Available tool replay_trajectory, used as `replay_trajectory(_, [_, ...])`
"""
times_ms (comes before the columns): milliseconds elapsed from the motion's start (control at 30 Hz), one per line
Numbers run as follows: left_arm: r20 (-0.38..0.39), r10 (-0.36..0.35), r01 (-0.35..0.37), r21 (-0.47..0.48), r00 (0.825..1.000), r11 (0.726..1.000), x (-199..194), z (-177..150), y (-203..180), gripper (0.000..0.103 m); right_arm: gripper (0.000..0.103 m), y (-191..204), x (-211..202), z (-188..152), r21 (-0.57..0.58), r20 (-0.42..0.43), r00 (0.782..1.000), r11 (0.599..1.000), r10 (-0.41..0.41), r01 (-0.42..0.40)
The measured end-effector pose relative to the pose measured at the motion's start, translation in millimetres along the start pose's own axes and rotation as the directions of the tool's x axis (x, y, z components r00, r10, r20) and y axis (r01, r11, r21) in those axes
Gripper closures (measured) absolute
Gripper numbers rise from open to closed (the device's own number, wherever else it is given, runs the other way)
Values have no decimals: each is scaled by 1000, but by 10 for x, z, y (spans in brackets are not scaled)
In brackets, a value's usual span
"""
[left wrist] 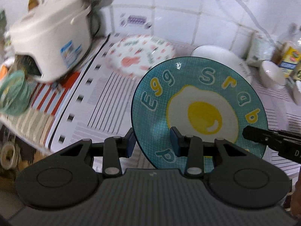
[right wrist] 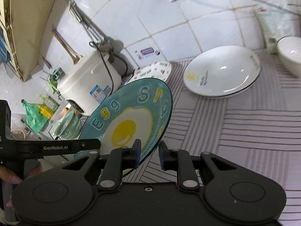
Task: Organize plates and bowls
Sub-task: 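Lift the blue egg plate with the left gripper toward the white plate, then lower the blue egg plate onto the white sun plate and release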
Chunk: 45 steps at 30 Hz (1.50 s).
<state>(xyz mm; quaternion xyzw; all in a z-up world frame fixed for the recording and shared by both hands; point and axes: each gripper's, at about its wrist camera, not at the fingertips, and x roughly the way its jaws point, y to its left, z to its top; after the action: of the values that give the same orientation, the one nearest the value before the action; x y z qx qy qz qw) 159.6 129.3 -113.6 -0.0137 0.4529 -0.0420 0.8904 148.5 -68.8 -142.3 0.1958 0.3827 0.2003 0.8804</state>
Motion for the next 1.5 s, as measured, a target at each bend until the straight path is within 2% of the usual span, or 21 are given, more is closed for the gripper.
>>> replay_trajectory(333, [64,-62,59,44,996,997,-50,302,-472,66,77,-197,-467,224,-13,86,995,999,-45,47])
replay_trajectory(533, [22,-122,121,38,992,992,168,618,-634,66,77,-453,-567,461,13,122,991,998,-60,59])
replay_trajectory(633, [17,-128,127,56,992,990,287,741,-745,66,77,-593,-560,607,38,135,989,998,-62,57])
replay_trajectory(867, [-29,-144,145,22,989,989,667,982,-827,66,77,-841,-384,892,58,121,990,996,-72,66])
replay_trajectory(1100, [-87,-170,169,-16,982,985,1101,1041,-848,66,77,-1159,-117,1066,108,69,995,992,-70,63])
replay_trajectory(1500, [-163,-130,130,-9,978,991,1629,1177,-951,66,77,-1596,307,1199,202,-2,997,977,-73,72])
